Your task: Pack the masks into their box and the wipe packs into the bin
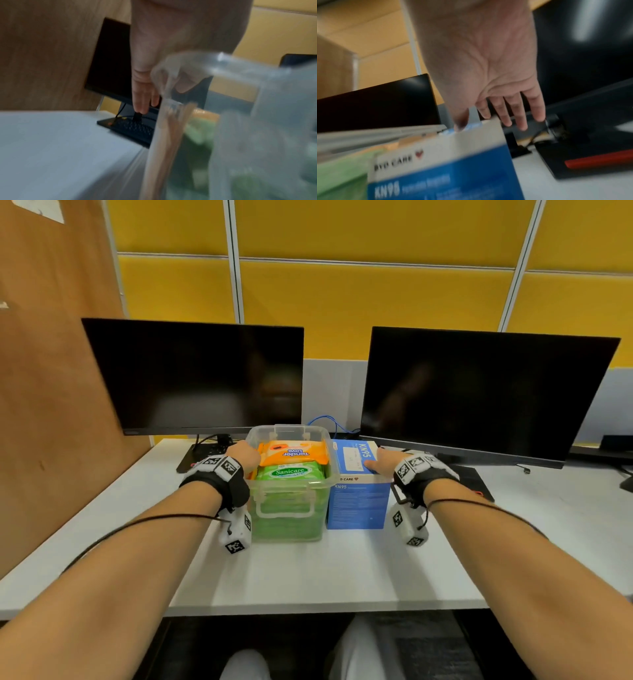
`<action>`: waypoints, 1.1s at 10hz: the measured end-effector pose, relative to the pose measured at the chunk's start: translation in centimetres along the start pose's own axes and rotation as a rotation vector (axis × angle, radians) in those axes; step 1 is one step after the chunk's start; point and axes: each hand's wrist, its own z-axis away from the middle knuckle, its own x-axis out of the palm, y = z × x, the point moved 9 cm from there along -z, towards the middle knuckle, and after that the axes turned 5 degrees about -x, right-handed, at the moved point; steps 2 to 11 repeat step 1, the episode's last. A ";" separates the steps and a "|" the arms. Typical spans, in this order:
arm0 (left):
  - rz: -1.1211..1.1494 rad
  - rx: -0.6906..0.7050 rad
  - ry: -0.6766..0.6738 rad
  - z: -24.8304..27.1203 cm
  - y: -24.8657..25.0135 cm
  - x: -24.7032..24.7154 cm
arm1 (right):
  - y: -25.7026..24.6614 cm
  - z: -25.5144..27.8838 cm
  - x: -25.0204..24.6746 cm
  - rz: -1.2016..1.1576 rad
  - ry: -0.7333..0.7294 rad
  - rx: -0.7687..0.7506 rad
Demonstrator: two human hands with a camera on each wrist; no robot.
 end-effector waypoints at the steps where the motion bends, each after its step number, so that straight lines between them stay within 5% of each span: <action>1: 0.088 0.079 0.138 0.1 2.6 -3.0 | -3.1 0.0 -4.9 0.047 0.126 -0.091; 11: 0.088 0.079 0.138 0.1 2.6 -3.0 | -3.1 0.0 -4.9 0.047 0.126 -0.091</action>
